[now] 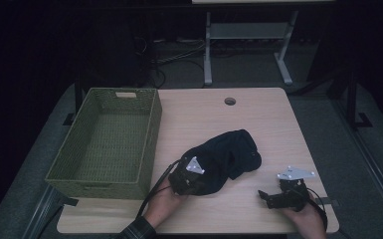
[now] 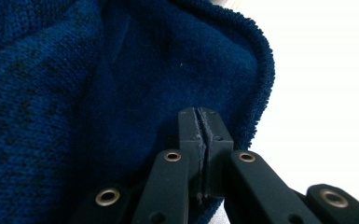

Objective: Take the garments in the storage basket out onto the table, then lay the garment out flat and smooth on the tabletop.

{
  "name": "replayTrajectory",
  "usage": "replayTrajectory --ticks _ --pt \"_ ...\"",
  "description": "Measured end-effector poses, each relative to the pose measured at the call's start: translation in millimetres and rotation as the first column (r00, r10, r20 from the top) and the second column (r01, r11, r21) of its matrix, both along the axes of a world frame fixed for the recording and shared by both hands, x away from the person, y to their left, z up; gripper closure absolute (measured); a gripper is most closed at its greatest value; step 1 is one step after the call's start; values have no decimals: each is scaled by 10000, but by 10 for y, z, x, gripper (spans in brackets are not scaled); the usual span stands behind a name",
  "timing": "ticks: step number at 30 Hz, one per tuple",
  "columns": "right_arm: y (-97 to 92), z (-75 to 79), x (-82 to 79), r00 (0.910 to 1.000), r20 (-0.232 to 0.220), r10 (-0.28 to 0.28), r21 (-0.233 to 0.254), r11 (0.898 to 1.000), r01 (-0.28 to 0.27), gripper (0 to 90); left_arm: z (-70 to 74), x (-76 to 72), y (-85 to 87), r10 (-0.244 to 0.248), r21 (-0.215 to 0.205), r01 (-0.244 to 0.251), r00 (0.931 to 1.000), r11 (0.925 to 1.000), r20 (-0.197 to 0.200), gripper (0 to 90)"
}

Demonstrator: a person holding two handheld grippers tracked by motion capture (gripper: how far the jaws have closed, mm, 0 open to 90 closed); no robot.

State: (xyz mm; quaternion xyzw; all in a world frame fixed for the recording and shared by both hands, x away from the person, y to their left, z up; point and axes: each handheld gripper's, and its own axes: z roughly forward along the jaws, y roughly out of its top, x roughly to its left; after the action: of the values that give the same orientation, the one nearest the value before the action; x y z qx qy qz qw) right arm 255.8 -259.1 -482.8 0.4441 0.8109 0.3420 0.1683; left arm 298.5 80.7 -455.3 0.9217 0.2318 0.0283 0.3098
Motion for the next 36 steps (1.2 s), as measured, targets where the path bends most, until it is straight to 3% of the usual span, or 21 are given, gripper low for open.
replayTrajectory --ticks 4,5,6,7,8,9,11,14,20,24,36 --pt "-1 4 -6 10000 32 -47 -9 10000 47 58 -2 38 15 66 -137 -71 9994 9999 -345 883" --pt "-3 18 -13 10000 -6 -43 -5 10000 43 118 1 51 22 46 -130 -52 9989 9999 -462 883" --pt "-20 63 -22 9998 -141 129 142 9998 -127 241 -3 62 30 46 -192 -56 9985 9998 -545 885" --pt "-20 63 -22 9998 -141 129 142 9998 -127 241 -6 67 33 101 -284 -120 9979 9995 -635 885" --pt "-32 98 -21 9995 -228 216 335 9992 -208 313 -11 74 42 98 -357 -123 9976 9993 -691 885" --pt "-32 98 -21 9995 -228 216 335 9992 -208 313 -11 74 42 98 -357 -123 9976 9993 -691 885" --pt "-30 152 -20 9993 -97 357 393 9986 -353 413 -10 79 46 67 -330 -90 9974 9994 -712 886" --pt "-16 215 -1 9989 7 475 502 9976 -475 462 -14 80 51 73 -386 -101 9974 9992 -720 885" --pt "59 288 13 9971 107 751 739 9944 -757 509 -19 81 56 122 -465 -157 9971 9988 -750 886" --pt "186 350 8 9924 238 1209 1075 9866 -1228 530 -18 82 55 141 -452 -176 9969 9988 -773 886" --pt "551 297 109 9858 34 1679 1272 9777 -1669 529 -23 92 58 210 -575 -264 9955 9980 -919 886"
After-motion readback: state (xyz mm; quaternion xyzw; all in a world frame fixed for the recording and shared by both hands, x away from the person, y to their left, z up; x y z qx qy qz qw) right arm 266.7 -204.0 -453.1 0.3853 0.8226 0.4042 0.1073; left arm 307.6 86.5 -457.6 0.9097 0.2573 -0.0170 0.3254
